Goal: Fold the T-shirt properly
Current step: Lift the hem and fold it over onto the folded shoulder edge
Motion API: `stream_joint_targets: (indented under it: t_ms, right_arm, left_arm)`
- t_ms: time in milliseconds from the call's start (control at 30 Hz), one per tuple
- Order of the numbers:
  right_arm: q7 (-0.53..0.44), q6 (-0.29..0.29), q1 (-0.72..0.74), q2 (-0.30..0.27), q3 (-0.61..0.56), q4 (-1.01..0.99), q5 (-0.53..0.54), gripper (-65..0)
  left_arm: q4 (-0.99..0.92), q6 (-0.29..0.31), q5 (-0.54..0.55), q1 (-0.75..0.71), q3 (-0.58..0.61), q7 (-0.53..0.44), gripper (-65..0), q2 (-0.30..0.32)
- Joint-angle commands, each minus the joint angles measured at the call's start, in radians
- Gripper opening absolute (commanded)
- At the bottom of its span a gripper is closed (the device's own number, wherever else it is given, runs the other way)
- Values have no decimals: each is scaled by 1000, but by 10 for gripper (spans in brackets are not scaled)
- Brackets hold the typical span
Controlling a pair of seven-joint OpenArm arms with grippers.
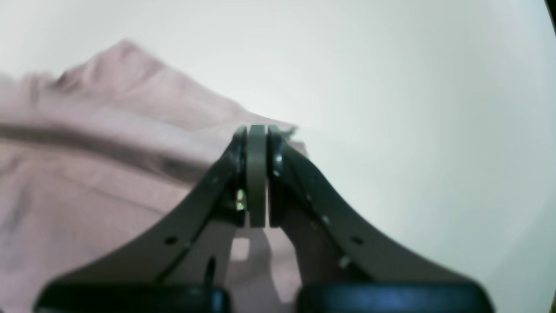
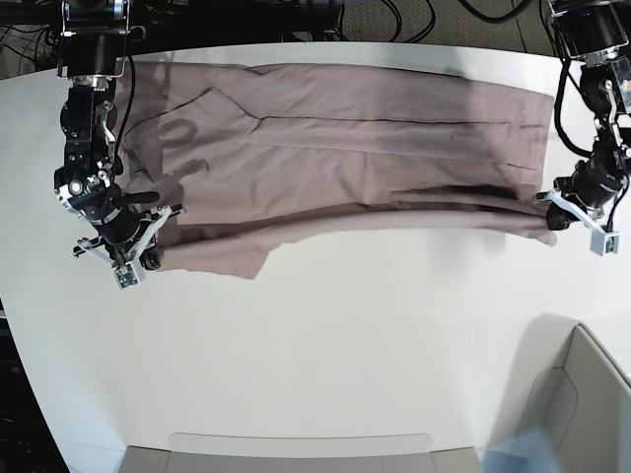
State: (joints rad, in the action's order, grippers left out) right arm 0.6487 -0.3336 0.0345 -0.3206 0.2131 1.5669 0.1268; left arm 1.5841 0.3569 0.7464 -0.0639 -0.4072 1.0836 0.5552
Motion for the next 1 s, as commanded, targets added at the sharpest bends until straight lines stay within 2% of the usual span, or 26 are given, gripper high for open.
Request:
stream_joint_targets:
  t_ms: [0,233,400,600,767,967]
  right_arm:
    - [-22,4,-5,-13,15,43,6,-650]
    - [-20,4,-146,-15,19,197,6,-650]
    - [-20,4,-229,-2,96,263,9,-650]
    - [-16,4,-310,-5,174,307,135,-650]
    - [89,3,-359,-13,256,376,196,-650]
    - [101,3,-436,-42,291,419,248,-650]
  left_arm:
    - [15,1,5,11,-28,5,-650,15]
    - [37,1,3,-32,-65,73,-650,4]
    - [147,-3,3,-115,-65,73,-650,4]
    - [177,-3,2,-173,-66,73,-650,4]
    - [178,-3,2,-213,-68,73,-650,4]
    - [178,-5,2,-281,-94,73,-650,-11]
